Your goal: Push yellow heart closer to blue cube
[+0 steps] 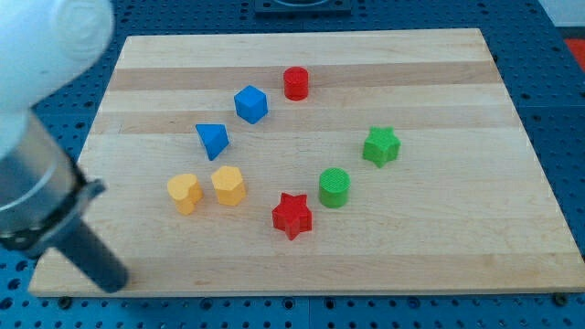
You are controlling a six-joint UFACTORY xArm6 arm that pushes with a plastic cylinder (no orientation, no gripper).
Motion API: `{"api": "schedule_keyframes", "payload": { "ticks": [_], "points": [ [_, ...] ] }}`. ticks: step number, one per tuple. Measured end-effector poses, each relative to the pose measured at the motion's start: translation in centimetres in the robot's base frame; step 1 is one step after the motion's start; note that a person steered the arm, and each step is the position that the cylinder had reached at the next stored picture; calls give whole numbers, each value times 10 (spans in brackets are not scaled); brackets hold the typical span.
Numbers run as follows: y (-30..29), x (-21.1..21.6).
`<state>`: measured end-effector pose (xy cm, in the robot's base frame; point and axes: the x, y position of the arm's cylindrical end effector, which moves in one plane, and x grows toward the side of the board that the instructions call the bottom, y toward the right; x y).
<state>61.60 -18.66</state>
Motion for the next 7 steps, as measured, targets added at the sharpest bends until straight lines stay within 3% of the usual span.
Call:
{"api": "schedule_keyframes", "payload": {
  "ticks": [1,7],
  "points": [
    [45,-14],
    [42,-85]
  ]
}}
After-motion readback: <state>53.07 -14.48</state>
